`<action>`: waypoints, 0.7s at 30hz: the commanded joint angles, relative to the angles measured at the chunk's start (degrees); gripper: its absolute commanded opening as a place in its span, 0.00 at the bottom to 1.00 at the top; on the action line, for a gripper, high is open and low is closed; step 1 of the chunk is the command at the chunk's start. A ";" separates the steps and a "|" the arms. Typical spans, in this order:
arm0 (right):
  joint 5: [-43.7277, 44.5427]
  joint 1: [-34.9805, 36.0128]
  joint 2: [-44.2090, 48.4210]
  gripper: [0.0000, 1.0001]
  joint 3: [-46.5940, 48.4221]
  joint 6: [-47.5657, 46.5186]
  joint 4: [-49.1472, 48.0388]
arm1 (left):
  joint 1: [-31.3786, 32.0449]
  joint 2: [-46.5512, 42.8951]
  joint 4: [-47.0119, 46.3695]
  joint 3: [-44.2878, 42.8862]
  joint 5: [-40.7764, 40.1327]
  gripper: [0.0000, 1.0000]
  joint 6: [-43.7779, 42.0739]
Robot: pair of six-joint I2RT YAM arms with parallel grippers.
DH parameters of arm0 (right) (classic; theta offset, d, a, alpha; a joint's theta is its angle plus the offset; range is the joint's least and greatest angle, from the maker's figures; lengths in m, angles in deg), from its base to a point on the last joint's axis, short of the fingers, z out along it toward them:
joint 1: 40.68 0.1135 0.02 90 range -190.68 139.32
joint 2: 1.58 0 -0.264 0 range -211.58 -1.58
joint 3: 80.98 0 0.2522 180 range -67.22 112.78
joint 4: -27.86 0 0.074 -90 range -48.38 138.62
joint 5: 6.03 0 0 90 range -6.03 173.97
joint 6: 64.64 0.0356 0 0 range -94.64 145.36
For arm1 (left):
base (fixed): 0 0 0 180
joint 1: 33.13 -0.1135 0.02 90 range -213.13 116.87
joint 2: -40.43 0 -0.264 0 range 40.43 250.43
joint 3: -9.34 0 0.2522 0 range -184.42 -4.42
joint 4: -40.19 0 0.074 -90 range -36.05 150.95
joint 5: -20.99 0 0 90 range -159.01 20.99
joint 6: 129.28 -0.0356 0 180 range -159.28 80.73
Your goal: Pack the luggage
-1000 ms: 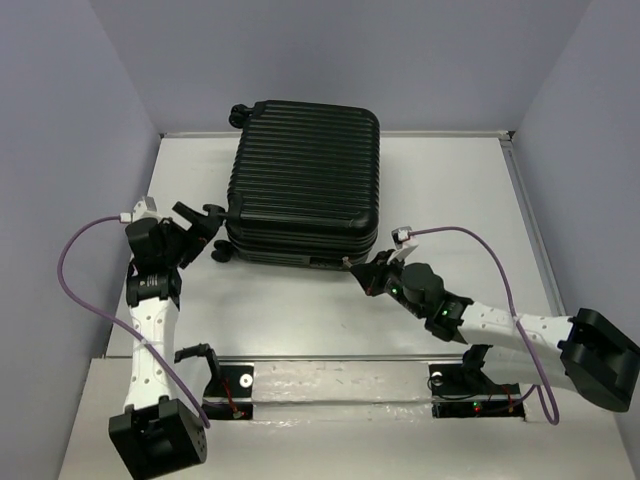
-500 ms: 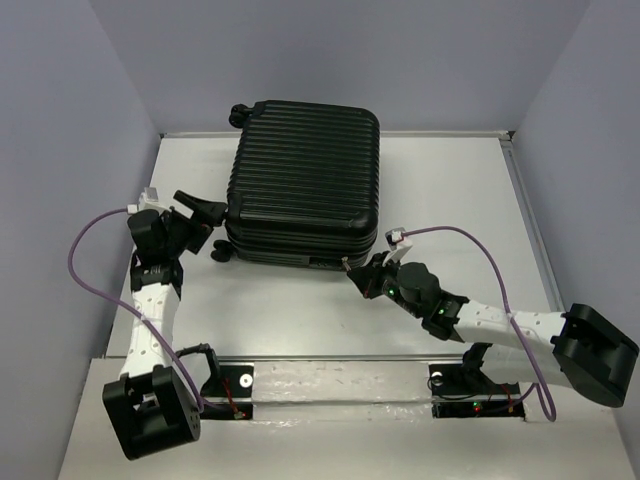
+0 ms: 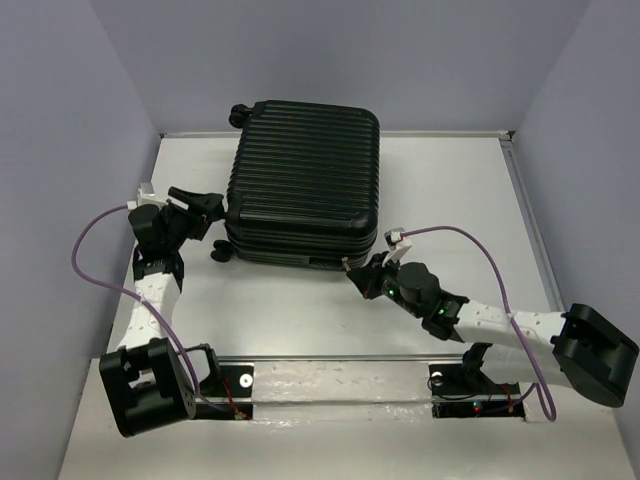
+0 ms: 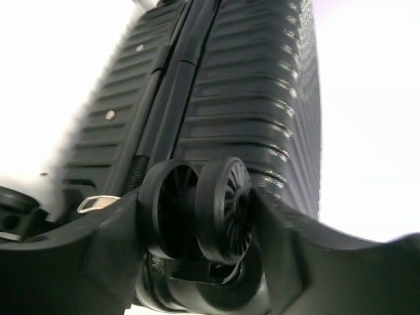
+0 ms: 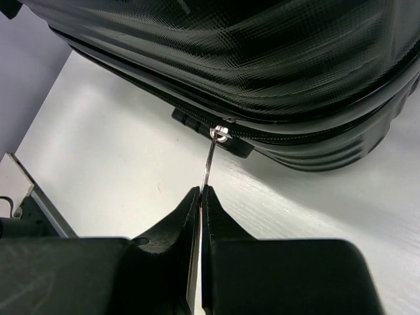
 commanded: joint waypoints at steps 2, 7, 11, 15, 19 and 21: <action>-3.83 0.19 -1.63 0.07 1.40 -0.52 -4.41 | 0.00 0.16 -9.66 2.11 1.93 0.39 3.53; -3.39 1.24 -4.44 0.07 3.77 -1.39 -4.24 | 0.09 0.16 -13.27 3.52 2.54 0.06 3.54; 1.24 4.31 -8.64 0.07 7.28 -2.54 -4.32 | 1.93 -3.07 -15.63 7.72 1.41 0.06 3.35; 9.61 12.30 -19.62 0.07 15.52 -3.15 -10.46 | 8.77 -6.42 -18.37 13.27 -0.18 0.06 5.47; 6.90 13.37 -31.06 0.07 26.80 -3.42 -9.41 | 13.80 -10.64 -17.58 16.70 -0.36 0.06 5.73; 7.25 12.41 -30.81 0.07 24.79 -3.76 -10.04 | 13.89 -14.41 -14.51 17.14 0.43 0.06 4.68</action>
